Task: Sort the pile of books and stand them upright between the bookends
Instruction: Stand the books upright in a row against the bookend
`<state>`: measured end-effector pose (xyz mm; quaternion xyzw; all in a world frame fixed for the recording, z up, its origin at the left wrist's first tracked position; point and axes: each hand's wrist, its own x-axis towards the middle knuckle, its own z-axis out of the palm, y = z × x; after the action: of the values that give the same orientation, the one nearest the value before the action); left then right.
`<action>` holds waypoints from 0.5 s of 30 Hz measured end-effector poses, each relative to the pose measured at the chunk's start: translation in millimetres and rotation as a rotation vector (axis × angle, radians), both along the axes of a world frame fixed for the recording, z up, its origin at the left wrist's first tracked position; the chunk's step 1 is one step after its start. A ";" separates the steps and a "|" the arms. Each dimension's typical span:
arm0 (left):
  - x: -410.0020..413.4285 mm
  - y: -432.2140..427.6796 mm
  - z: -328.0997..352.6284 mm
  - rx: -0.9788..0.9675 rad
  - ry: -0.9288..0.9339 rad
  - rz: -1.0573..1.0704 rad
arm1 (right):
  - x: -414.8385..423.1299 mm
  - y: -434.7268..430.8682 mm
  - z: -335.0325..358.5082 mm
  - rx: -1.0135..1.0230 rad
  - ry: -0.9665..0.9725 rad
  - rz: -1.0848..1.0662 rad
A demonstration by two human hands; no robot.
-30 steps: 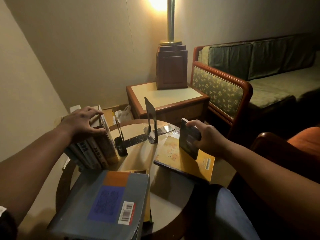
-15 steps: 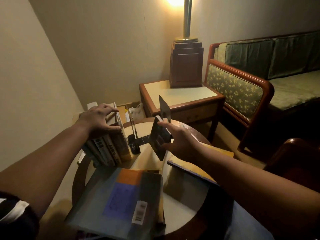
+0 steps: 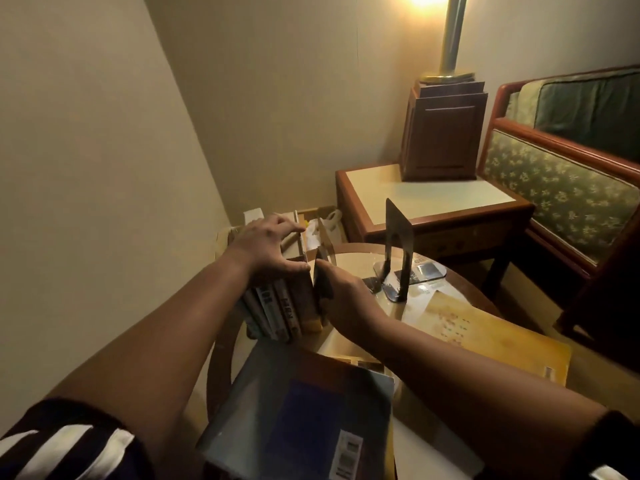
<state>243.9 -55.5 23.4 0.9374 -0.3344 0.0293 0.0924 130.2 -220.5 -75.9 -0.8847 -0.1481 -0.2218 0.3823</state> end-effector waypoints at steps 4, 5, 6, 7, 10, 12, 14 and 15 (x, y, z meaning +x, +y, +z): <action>-0.3 0.1 -0.3 0.009 -0.006 0.000 | 20.0 11.7 -9.4 0.081 0.151 -0.064; -0.1 0.5 -0.3 0.010 -0.004 0.000 | 25.0 14.4 -13.8 0.114 0.221 -0.079; 0.1 0.8 -0.2 0.010 -0.002 0.000 | 29.1 17.1 -18.0 0.173 0.316 -0.105; 0.3 1.2 0.0 0.008 0.001 0.000 | 32.7 19.6 -22.2 0.264 0.420 -0.132; 0.3 1.8 1.1 0.009 0.002 -0.001 | 42.6 24.4 -33.1 0.383 0.587 -0.183; -0.1 2.4 1.6 0.005 0.005 0.002 | 46.1 25.7 -34.1 0.452 0.619 -0.152; -0.3 2.9 1.4 -0.003 0.011 0.007 | 49.2 25.8 -34.6 0.501 0.681 -0.129; -0.4 3.1 1.1 -0.003 0.012 0.007 | 50.1 25.9 -34.7 0.517 0.714 -0.124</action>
<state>243.5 -52.4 24.5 0.9386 -0.3307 0.0247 0.0957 180.3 -194.6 -110.6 -0.7884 0.1070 0.0455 0.6040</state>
